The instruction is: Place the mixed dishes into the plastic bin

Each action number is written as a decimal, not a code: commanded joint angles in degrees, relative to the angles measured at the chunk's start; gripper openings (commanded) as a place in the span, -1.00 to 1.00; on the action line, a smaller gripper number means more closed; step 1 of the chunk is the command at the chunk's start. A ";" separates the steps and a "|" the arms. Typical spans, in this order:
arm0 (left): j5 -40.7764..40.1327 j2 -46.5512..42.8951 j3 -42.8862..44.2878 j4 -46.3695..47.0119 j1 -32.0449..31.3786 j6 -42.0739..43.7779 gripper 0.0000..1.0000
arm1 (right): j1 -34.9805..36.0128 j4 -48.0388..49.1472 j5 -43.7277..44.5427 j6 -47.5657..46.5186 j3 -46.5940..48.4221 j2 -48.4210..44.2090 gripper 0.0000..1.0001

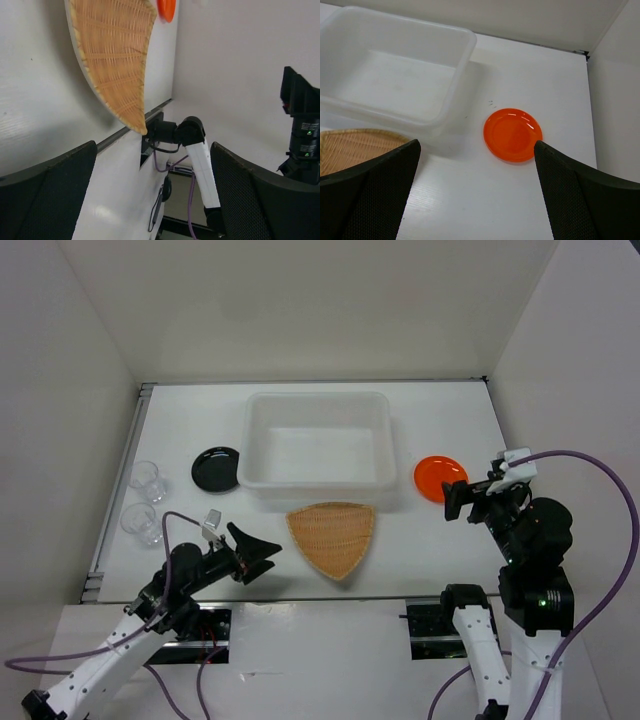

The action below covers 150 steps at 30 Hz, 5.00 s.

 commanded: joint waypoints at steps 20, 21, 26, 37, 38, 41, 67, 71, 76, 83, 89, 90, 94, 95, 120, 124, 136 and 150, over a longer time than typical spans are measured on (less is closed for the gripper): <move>-5.45 69.36 36.79 1.71 -9.69 17.25 1.00 | 0.68 1.93 1.61 0.41 -0.04 -0.47 0.97; -4.75 70.15 37.57 1.71 -9.69 18.47 1.00 | 0.68 1.93 1.61 0.41 -0.04 -0.47 0.97; -2.37 74.99 40.30 0.48 -9.69 20.41 1.00 | 0.15 1.93 1.61 0.41 -0.04 -0.47 0.97; -6.76 66.31 45.66 -12.17 -9.69 20.94 1.00 | 0.15 1.93 1.61 0.41 -0.04 -1.53 0.97; -7.29 64.72 45.66 -12.70 -9.69 19.72 1.00 | 0.15 1.93 1.61 0.41 -0.04 -1.53 0.97; -6.16 61.90 43.04 -14.11 -9.69 17.35 1.00 | 0.15 1.93 1.61 0.41 -0.04 -1.53 0.97; 2.02 84.57 37.93 1.96 -11.97 17.25 1.00 | 0.15 1.93 1.61 0.41 -0.04 -3.64 0.97; 2.55 85.10 36.79 4.51 -11.97 17.25 0.90 | 0.15 1.93 1.61 0.41 -0.04 -3.64 0.97; 3.86 86.94 36.27 5.05 -11.97 17.25 0.13 | 0.15 1.93 2.14 0.93 -0.04 -3.64 0.97; 4.48 87.47 37.31 2.50 -11.97 17.86 -1.00 | 0.15 1.93 2.14 0.93 -0.04 -4.16 0.97; 5.27 79.16 42.31 -7.86 -12.50 21.20 -1.00 | 0.15 1.93 2.76 1.46 -0.04 -5.21 0.97; 4.49 77.21 45.11 -11.53 -12.50 21.21 -1.00 | 0.15 1.93 2.76 1.46 -0.04 -5.22 0.97; 0.97 66.57 53.11 -20.61 -11.28 21.21 -1.00 | 0.15 1.93 3.90 1.98 -0.04 -5.83 0.97; 0.97 63.77 57.75 -21.49 -9.79 21.21 -1.00 | 0.15 1.93 4.60 1.99 -0.04 -5.83 0.97; 11.09 110.32 106.05 -25.46 14.13 30.88 -1.00 | -0.38 2.45 5.75 2.60 -0.57 -9.17 0.97; 7.75 109.80 100.43 -20.63 12.38 25.44 -1.00 | -0.38 2.45 6.27 2.60 -0.57 -9.70 0.97; 4.92 110.94 90.14 -13.68 10.70 18.39 -0.98 | 0.15 2.45 6.27 2.60 -0.57 -9.70 0.97; 5.55 108.58 91.45 -14.72 10.70 24.10 0.78 | 0.15 2.45 5.05 2.60 -0.57 -9.70 0.97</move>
